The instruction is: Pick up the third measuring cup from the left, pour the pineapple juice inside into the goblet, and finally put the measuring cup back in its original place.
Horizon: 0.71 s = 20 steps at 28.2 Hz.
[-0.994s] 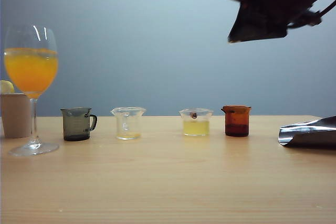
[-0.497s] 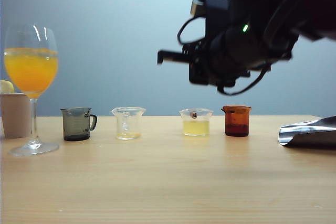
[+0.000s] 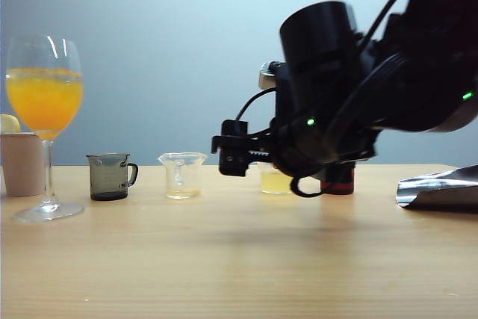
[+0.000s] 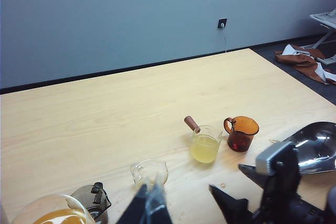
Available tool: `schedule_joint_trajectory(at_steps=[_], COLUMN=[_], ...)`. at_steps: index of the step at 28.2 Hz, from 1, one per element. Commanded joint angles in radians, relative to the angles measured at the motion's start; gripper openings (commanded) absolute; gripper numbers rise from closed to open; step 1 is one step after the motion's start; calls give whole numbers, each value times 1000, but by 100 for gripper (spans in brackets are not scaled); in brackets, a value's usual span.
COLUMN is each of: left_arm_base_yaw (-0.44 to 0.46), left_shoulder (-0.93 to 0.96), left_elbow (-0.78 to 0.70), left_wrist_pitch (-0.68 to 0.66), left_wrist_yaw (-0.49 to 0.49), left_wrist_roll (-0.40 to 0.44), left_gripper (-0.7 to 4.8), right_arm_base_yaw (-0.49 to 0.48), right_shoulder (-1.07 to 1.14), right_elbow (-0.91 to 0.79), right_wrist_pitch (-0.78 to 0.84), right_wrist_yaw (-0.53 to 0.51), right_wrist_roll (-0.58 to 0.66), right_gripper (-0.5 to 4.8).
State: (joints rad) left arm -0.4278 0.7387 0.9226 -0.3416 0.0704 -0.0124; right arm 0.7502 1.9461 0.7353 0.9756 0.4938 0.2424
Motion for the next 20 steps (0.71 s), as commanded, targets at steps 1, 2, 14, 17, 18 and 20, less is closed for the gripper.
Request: schedule_joint_trajectory(at_steps=[1,2,14,17,18,20], left_arm_base_yaw=[1,1,1,1,1,1], left_shoulder=[-2,-2,-2,-2,-2,-2], left_elbow=[5,5,5,5,5,5], left_wrist_pitch=[6,6,7,14,19,35], left_wrist_yaw=[5,5,5,5,5,5], left_wrist_roll=[5,5,5,5,5,5], left_gripper=[-6,-6,-6,-6,-6,-6], right_arm_base_yaw=[-4,-9,-108,-135,-142,-148], right_shoulder=[38,54,118,118,118,120], right_elbow=[44,59,116,117,117,117], right_wrist_pitch=[23,23,19,8,-10,-13], right_wrist_yaw=[14,13,-47,-99,-101,-110], right_wrist_roll=[1,1,0,0,-5,-7], right_gripper=[479,479,479,479,479,479])
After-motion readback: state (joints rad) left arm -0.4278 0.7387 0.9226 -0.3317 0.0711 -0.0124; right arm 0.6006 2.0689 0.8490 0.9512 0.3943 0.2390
